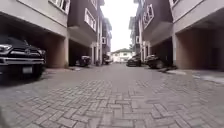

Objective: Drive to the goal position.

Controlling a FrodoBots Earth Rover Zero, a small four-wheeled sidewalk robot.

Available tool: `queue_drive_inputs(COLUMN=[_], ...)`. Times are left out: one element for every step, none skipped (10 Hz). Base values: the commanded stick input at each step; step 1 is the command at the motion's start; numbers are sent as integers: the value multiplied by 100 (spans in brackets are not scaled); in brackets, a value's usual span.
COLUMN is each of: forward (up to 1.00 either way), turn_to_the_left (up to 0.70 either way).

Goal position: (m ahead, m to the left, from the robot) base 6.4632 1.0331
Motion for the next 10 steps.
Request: queue_drive_inputs(forward=[70,70,70,70,70,70,70,70,70,70], turn_to_the_left=[0,0,0,0,0,0,0,0,0,0])
